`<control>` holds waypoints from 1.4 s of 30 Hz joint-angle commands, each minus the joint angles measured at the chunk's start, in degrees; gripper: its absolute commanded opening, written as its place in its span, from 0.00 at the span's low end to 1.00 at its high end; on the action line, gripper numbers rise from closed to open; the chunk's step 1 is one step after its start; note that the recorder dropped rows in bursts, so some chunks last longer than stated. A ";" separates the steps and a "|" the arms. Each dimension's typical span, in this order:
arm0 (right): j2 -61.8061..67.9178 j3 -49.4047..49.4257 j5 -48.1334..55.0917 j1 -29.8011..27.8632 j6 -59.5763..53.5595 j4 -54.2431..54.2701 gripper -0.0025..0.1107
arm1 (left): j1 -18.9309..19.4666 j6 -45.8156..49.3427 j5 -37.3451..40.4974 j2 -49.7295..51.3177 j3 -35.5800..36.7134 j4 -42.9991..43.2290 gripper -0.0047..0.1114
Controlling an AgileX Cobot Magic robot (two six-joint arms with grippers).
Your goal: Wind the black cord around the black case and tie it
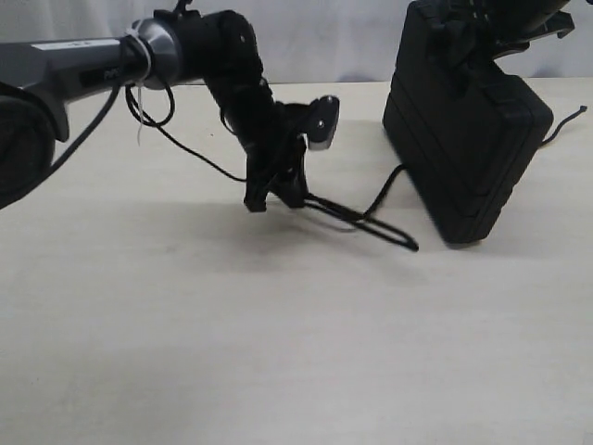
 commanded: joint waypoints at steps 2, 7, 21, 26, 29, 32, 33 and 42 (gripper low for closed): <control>1.79 1.37 4.03 -0.21 -0.43 -1.73 0.06 | 0.84 -12.17 -12.51 -5.73 0.02 -1.45 0.04; 1.79 1.37 4.03 -0.21 -0.43 -1.73 0.06 | 1.75 -25.80 -20.61 -6.95 0.02 -0.34 0.04; 1.79 1.37 3.93 -0.21 -0.53 -1.73 0.06 | -2.28 -31.19 -31.08 -6.85 0.02 3.74 0.04; 1.79 1.37 4.03 -0.21 -0.53 -1.73 0.06 | -4.25 -37.61 -33.08 -6.85 0.02 17.87 0.04; 1.79 1.37 4.03 -0.21 -0.53 -1.73 0.06 | -5.29 -49.42 -35.00 -6.85 0.02 31.67 0.04; 1.79 1.37 4.03 -0.21 -0.53 -1.73 0.06 | -6.38 -59.02 -35.27 -6.85 0.02 42.94 0.04; 1.79 1.37 4.03 -0.21 -0.53 -1.73 0.06 | -6.61 -60.05 -35.39 -6.85 0.02 44.66 0.04; 1.79 1.37 3.96 -0.21 -0.42 -1.73 0.06 | -9.35 -73.15 -37.03 -6.85 1.25 63.24 0.04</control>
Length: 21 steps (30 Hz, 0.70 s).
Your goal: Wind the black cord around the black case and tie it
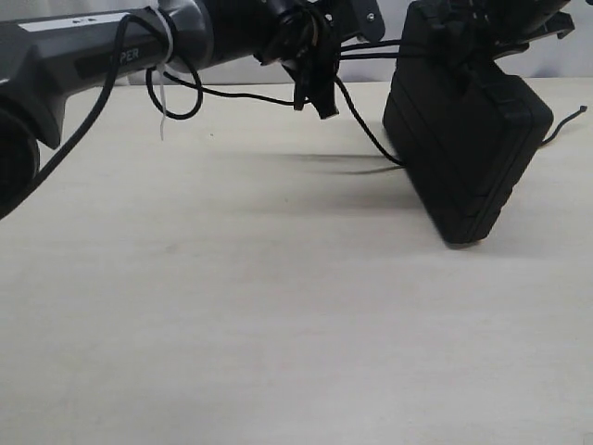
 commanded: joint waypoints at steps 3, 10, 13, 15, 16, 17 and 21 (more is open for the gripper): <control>1.66 1.37 3.96 -0.21 -0.42 -1.73 0.06 | -1.80 -13.45 0.01 -0.35 1.24 17.22 0.04; 1.66 1.37 3.96 -0.21 -0.42 -1.73 0.06 | -2.05 -14.66 0.92 -0.47 1.24 20.07 0.04; 1.66 1.37 3.96 -0.21 -0.42 -1.73 0.06 | -2.44 -15.58 1.40 -0.47 1.24 21.72 0.04; 1.66 1.37 3.96 -0.21 -0.42 -1.73 0.06 | -3.18 -15.67 1.57 -0.47 1.24 22.25 0.04; 1.66 1.37 3.96 -0.21 -0.42 -1.73 0.06 | -3.83 -15.67 1.57 -0.47 1.24 23.10 0.04; 1.66 1.37 3.96 -0.21 -0.42 -1.73 0.06 | -4.57 -15.67 1.57 -0.47 1.24 24.11 0.04; 1.66 1.37 3.96 -0.21 -0.42 -1.73 0.06 | -6.87 -15.80 0.10 -0.47 1.24 27.10 0.04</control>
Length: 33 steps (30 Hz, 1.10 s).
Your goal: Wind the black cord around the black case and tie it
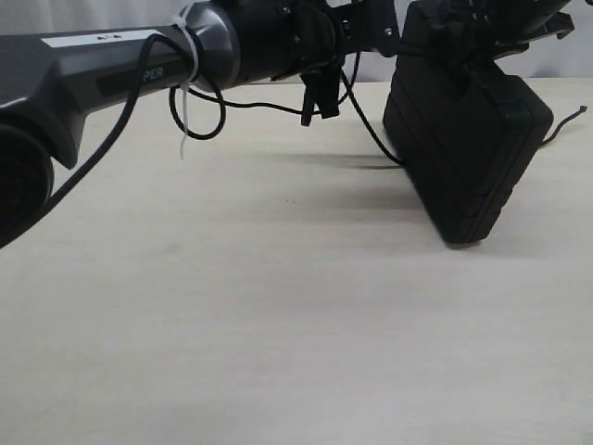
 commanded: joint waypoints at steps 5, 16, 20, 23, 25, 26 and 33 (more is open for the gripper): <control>1.66 1.37 3.96 -0.21 -0.42 -1.73 0.06 | -3.40 -0.81 0.20 -0.47 0.05 5.98 0.04; 1.66 1.37 4.03 -0.21 -0.21 -1.73 0.06 | -5.69 8.76 4.65 -0.37 2.77 15.59 0.04; 1.66 1.37 4.03 -0.21 -0.22 -1.73 0.06 | -6.26 5.87 5.47 -0.37 8.35 26.62 0.04; 1.66 1.37 4.03 -0.21 -0.22 -1.73 0.06 | -6.33 -3.57 5.76 -0.37 11.74 36.85 0.04; 1.66 1.37 4.03 -0.21 -0.22 -1.73 0.06 | -6.33 -11.64 6.38 -0.37 12.67 44.29 0.04; 1.66 1.37 4.03 -0.21 -0.22 -1.73 0.06 | -6.33 -13.92 6.66 -0.37 12.91 47.66 0.04; 1.66 1.37 4.03 -0.21 -0.22 -1.46 0.06 | -6.39 -9.35 4.59 0.04 13.93 48.31 0.04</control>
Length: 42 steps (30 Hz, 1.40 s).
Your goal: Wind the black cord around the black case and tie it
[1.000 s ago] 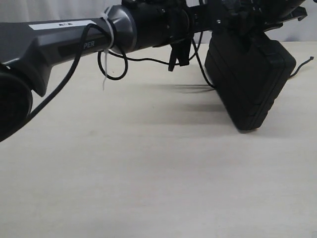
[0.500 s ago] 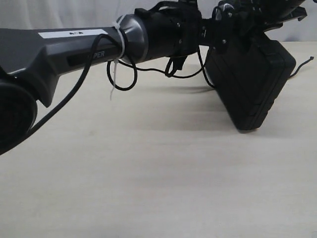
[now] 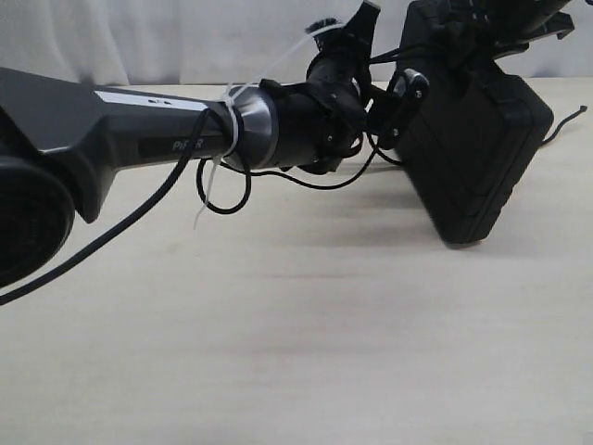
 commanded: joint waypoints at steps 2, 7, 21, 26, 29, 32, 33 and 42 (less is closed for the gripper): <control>1.66 1.37 4.02 -0.21 -0.58 -0.56 0.06 | -0.83 1.91 -2.41 0.15 0.50 1.24 0.04; 1.66 1.37 4.02 -0.08 -1.71 0.80 0.06 | -2.02 0.24 -8.15 0.28 0.36 1.24 0.04; 1.66 1.37 4.02 -0.08 -1.70 -0.63 0.06 | 0.80 -2.18 0.21 0.18 0.36 -13.06 0.04; 1.66 1.37 4.02 -0.08 -1.70 -0.64 0.06 | 0.55 -7.48 3.42 -1.33 1.10 -5.18 0.04; 1.66 1.37 4.02 -0.08 -1.70 -0.17 0.06 | 0.49 -6.04 4.59 -1.42 4.25 -3.20 0.04; 1.66 1.37 4.02 -0.08 -1.58 -0.04 0.06 | -0.95 -7.10 4.23 -1.42 7.82 -1.18 0.04; 1.66 1.37 4.02 -0.08 -1.32 -0.04 0.06 | -1.43 -8.71 4.23 -1.42 8.42 0.57 0.04; 1.66 1.37 4.02 -0.08 -1.33 -0.25 0.06 | -4.14 -12.27 0.25 -4.98 8.64 1.24 0.04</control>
